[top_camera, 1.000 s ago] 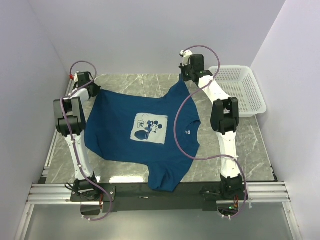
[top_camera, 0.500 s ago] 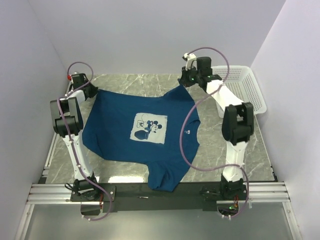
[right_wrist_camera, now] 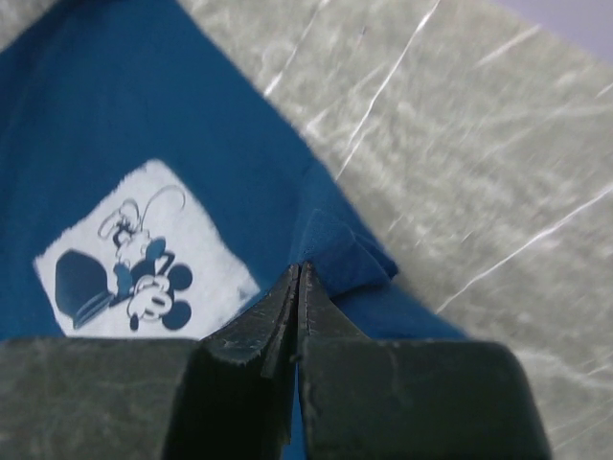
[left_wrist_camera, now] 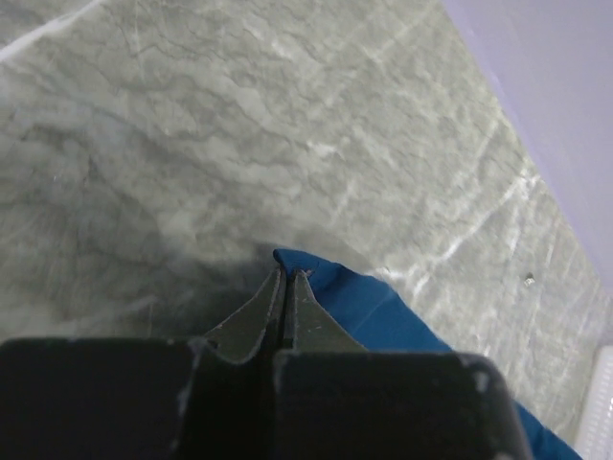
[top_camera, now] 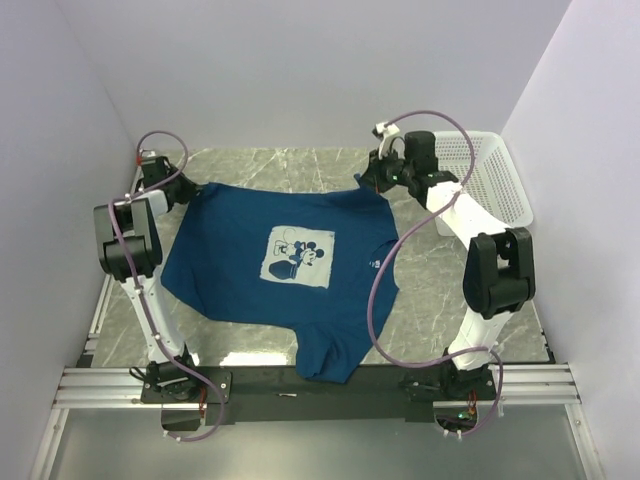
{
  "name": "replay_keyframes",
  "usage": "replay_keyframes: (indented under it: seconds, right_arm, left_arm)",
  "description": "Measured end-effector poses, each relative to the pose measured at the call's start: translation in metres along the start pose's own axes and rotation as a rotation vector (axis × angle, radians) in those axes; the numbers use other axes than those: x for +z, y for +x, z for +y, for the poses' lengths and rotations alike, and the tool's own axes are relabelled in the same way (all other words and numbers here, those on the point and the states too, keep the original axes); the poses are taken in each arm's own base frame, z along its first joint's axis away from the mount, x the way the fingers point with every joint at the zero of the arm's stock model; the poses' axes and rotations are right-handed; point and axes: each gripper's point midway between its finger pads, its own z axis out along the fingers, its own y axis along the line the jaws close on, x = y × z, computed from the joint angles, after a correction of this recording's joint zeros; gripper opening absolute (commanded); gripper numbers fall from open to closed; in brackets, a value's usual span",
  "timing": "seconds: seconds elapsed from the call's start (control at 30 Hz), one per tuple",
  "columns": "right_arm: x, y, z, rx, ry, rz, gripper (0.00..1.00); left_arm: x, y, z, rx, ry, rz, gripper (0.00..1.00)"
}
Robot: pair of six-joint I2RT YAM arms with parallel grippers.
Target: Fold and stack the t-shirts
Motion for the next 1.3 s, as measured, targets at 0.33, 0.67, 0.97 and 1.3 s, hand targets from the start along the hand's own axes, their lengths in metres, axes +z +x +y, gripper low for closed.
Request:
replay_keyframes:
  seconds: [0.33,0.67,0.97,1.3]
  right_arm:
    - [-0.026,0.013,0.02,0.011,-0.02,0.012,0.04]
    - [-0.061,0.012,0.042,-0.037,-0.035,-0.019,0.04]
    - [-0.064,0.042,0.044,-0.022,-0.036,0.048,0.04]
    - [-0.07,0.045,0.044,-0.032,-0.015,0.049,0.04]
  left_arm:
    - [-0.042,-0.023,-0.008,0.006,0.047,-0.071,0.0]
    - [-0.046,-0.014,0.001,-0.005,0.025,-0.051,0.0]
    - [-0.053,-0.013,0.011,-0.015,0.005,-0.051,0.0]
    - [-0.073,-0.021,0.03,-0.045,-0.031,-0.081,0.0]
